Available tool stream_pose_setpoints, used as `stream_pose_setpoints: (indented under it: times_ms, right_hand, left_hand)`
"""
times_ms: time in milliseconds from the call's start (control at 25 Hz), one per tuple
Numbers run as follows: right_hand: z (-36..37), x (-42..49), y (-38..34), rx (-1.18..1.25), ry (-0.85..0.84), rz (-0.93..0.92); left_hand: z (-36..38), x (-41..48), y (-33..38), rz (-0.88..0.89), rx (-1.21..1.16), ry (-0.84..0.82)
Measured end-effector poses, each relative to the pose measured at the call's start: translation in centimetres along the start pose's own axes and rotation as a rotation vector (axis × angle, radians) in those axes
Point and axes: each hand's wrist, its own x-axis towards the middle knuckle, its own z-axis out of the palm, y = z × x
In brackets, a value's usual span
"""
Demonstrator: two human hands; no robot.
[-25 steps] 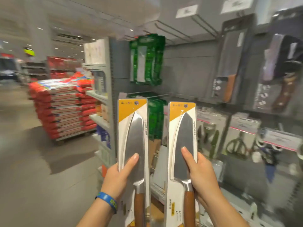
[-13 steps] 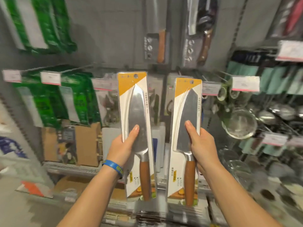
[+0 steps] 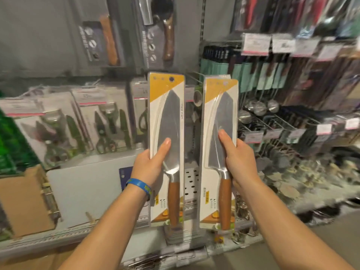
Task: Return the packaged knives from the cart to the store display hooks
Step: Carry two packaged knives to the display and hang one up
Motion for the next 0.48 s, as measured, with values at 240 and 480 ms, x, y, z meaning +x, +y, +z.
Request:
stream_pose_setpoints:
  times_ms: [240, 480]
  right_hand:
    - [-2.9, 9.1, -8.9, -0.043, 0.069, -0.185]
    - [-5.7, 17.3, -14.9, -0.072, 0.027, -0.394]
  left_hand:
    - [5.5, 6.2, 8.9, 0.235, 0.135, 0.136]
    - [10.4, 10.9, 15.8, 0.533, 0.072, 0.216]
